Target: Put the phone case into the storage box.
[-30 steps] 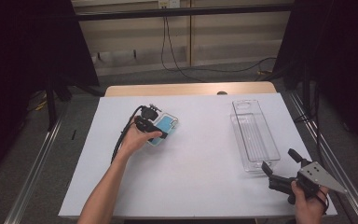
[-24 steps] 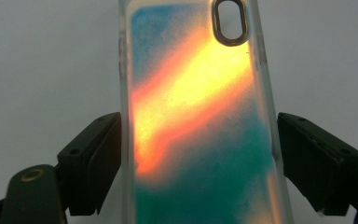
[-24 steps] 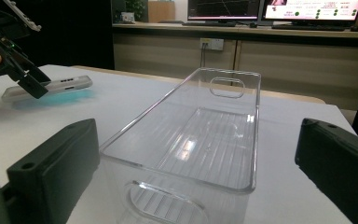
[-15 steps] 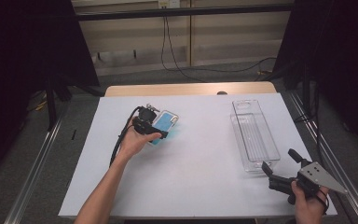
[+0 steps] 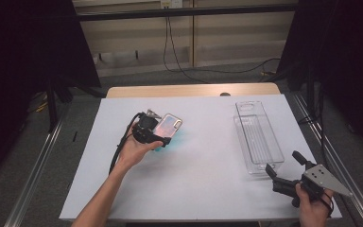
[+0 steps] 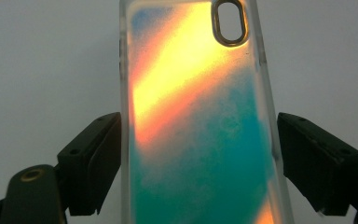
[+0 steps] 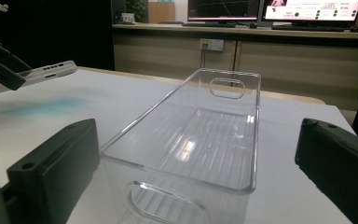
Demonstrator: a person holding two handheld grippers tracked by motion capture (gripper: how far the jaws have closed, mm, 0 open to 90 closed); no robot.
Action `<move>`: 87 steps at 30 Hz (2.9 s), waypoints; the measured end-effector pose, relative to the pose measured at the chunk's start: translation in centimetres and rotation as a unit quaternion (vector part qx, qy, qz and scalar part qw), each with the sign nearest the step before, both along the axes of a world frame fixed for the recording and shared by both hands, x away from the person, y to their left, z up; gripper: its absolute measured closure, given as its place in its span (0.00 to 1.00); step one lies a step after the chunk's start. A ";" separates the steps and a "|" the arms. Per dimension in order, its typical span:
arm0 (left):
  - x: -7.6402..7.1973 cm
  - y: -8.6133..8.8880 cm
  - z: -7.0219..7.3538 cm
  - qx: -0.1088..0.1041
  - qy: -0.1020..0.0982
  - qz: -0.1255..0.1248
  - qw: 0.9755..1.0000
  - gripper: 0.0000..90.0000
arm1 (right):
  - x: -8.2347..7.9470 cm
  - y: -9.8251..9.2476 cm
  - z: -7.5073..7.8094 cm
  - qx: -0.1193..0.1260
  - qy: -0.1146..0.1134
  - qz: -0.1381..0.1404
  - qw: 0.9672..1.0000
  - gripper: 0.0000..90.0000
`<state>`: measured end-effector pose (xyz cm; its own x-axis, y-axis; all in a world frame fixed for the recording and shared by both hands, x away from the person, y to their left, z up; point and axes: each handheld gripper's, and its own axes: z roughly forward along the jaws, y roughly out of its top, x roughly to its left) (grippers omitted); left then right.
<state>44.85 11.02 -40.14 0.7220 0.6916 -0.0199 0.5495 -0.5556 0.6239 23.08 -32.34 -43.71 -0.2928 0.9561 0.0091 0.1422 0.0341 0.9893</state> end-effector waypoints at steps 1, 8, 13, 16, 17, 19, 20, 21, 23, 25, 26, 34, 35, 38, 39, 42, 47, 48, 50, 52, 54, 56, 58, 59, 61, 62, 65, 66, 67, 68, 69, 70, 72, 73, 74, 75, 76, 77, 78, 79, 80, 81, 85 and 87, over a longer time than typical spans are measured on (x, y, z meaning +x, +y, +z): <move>-0.3 0.0 0.1 -0.002 -0.003 0.001 1.000 0.19 | 0.0 0.0 0.0 0.000 0.000 0.000 1.000 0.00; -1.9 -0.3 0.7 -0.008 -0.017 -0.007 1.000 0.19 | 0.0 0.0 0.0 0.002 0.000 0.001 1.000 0.00; -2.9 -0.5 0.6 -0.010 -0.019 -0.016 1.000 0.19 | 0.0 0.0 0.0 0.004 0.000 0.002 1.000 0.00; -3.3 -0.5 0.6 -0.014 -0.021 -0.019 0.999 0.19 | 0.0 0.1 0.1 0.005 0.002 0.005 1.000 0.00; -3.4 -0.6 0.6 -0.014 -0.023 -0.017 1.000 0.19 | 0.0 0.2 0.1 0.006 0.001 0.005 1.000 0.00; -3.6 -0.6 0.5 -0.017 -0.022 -0.018 0.999 0.19 | 0.0 0.3 0.1 0.009 0.005 0.007 1.000 0.00; -3.8 -0.5 0.4 -0.020 -0.019 -0.018 0.999 0.19 | 0.0 0.4 0.1 0.010 0.006 0.009 1.000 0.00; -3.9 -0.5 0.4 -0.020 -0.020 -0.018 0.999 0.19 | 0.1 0.4 0.2 0.011 0.007 0.010 1.000 0.00; -4.4 -0.6 0.3 -0.018 -0.025 -0.018 0.999 0.19 | 0.0 0.5 0.3 0.014 0.009 0.014 1.000 0.00; -4.8 -0.6 0.3 -0.021 -0.027 -0.019 0.999 0.19 | 0.0 0.8 0.5 0.017 0.011 0.020 1.000 0.00; -5.1 -0.6 0.3 -0.021 -0.029 -0.019 0.999 0.19 | 0.0 0.9 0.6 0.018 0.014 0.024 0.999 0.00; -6.8 -1.0 0.6 -0.025 -0.038 -0.021 0.999 0.19 | -0.2 2.5 1.5 0.008 0.024 0.063 0.998 0.00; -7.0 -1.1 0.7 -0.028 -0.039 -0.021 0.999 0.19 | -0.3 2.8 1.5 0.003 0.026 0.064 0.998 0.00; -7.6 -1.2 0.6 -0.031 -0.049 -0.020 0.998 0.19 | -0.4 3.5 1.9 0.003 0.026 0.071 0.997 0.00; -7.8 -1.2 0.5 -0.030 -0.049 -0.020 0.998 0.19 | -0.4 3.7 2.1 0.002 0.029 0.073 0.997 0.00; -8.1 -1.4 -0.2 -0.027 -0.054 -0.020 0.998 0.19 | -0.2 4.4 2.4 0.003 0.036 0.074 0.997 0.00; -8.8 -1.9 -0.6 -0.026 -0.057 -0.024 0.998 0.19 | 0.1 6.2 2.8 -0.005 0.053 0.093 0.994 0.00; -8.9 -2.0 -0.6 -0.028 -0.058 -0.024 0.998 0.19 | 0.2 6.5 2.9 -0.010 0.053 0.097 0.994 0.00; -9.1 -2.0 -0.5 -0.028 -0.066 -0.022 0.997 0.19 | 0.5 7.2 3.1 -0.018 0.055 0.102 0.993 0.01; -9.3 -2.2 -0.4 -0.027 -0.072 -0.021 0.997 0.19 | 1.0 7.7 3.2 -0.012 0.066 0.106 0.992 0.01; -9.6 -2.4 -0.4 -0.027 -0.078 -0.023 0.996 0.19 | 1.6 8.2 3.4 -0.014 0.072 0.112 0.991 0.01; -9.8 -2.7 -0.4 -0.027 -0.081 -0.029 0.996 0.19 | 2.1 8.9 3.7 -0.013 0.077 0.123 0.989 0.01; -10.0 -3.0 -0.3 -0.024 -0.087 -0.033 0.995 0.19 | 2.7 9.7 4.0 -0.017 0.086 0.134 0.987 0.02; -10.1 -3.1 -0.4 -0.023 -0.089 -0.035 0.995 0.19 | 2.9 10.1 4.0 -0.017 0.089 0.139 0.986 0.02; -10.3 -3.4 -0.4 -0.018 -0.094 -0.037 0.995 0.19 | 3.5 10.7 4.1 -0.025 0.095 0.144 0.985 0.02; -10.4 -3.5 -0.5 -0.016 -0.097 -0.038 0.994 0.19 | 3.9 10.9 4.1 -0.024 0.099 0.147 0.984 0.02; -10.4 -3.7 -0.5 -0.017 -0.107 -0.035 0.993 0.19 | 4.7 11.5 4.0 -0.020 0.111 0.148 0.982 0.02; -10.4 -3.8 -0.5 -0.017 -0.111 -0.033 0.993 0.19 | 4.9 11.6 4.0 -0.020 0.113 0.149 0.982 0.02; -10.4 -3.8 -0.5 -0.020 -0.112 -0.031 0.993 0.19 | 5.1 11.7 4.0 -0.020 0.115 0.149 0.982 0.02; -10.4 -3.9 -0.6 -0.020 -0.115 -0.031 0.993 0.19 | 5.4 11.8 4.0 -0.020 0.117 0.153 0.981 0.02; -10.4 -4.0 -0.6 -0.021 -0.116 -0.031 0.993 0.19 | 5.6 11.8 4.0 -0.019 0.121 0.152 0.981 0.02; -10.4 -4.1 -0.7 -0.022 -0.116 -0.030 0.993 0.19 | 5.8 11.9 4.0 -0.019 0.126 0.150 0.980 0.03; -10.5 -4.2 -0.8 -0.020 -0.116 -0.033 0.992 0.19 | 6.1 11.9 3.9 -0.016 0.134 0.150 0.979 0.03; -10.7 -4.3 -0.9 -0.022 -0.119 -0.031 0.992 0.19 | 6.3 11.9 3.8 -0.015 0.137 0.149 0.979 0.04; -10.8 -4.3 -0.9 -0.020 -0.120 -0.033 0.992 0.19 | 6.4 11.9 3.8 -0.013 0.142 0.148 0.979 0.04; -10.9 -4.3 -0.9 -0.021 -0.121 -0.034 0.992 0.19 | 6.5 11.9 3.7 -0.011 0.146 0.147 0.978 0.04; -11.0 -4.4 -0.9 -0.020 -0.123 -0.036 0.992 0.19 | 6.5 11.9 3.7 -0.008 0.152 0.149 0.977 0.04; -11.1 -4.4 -0.9 -0.020 -0.126 -0.036 0.991 0.19 | 6.6 12.0 3.7 -0.009 0.156 0.151 0.976 0.04; -11.3 -4.4 -0.9 -0.020 -0.126 -0.036 0.991 0.19 | 6.6 12.0 3.6 -0.010 0.159 0.152 0.976 0.04; -11.4 -4.3 -0.9 -0.021 -0.127 -0.035 0.991 0.19 | 6.6 12.1 3.6 -0.011 0.163 0.152 0.975 0.04; -11.6 -4.3 -0.9 -0.019 -0.131 -0.035 0.991 0.19 | 6.6 12.1 3.6 -0.011 0.165 0.154 0.974 0.04; -11.9 -4.2 -0.9 -0.019 -0.133 -0.033 0.990 0.19 | 6.6 12.2 3.6 -0.011 0.168 0.153 0.974 0.04; -12.6 -3.8 -0.9 -0.016 -0.141 -0.031 0.989 0.19 | 6.8 12.4 3.6 -0.010 0.174 0.160 0.972 0.06; -12.7 -3.5 -1.0 -0.014 -0.143 -0.030 0.989 0.19 | 6.9 12.6 3.5 -0.009 0.180 0.155 0.971 0.06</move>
<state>32.13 7.48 -41.17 0.7403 0.6494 0.1737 0.3143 -0.5628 0.7645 29.95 -19.75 -40.17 -0.5480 0.8231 0.1489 0.4590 0.1471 0.8762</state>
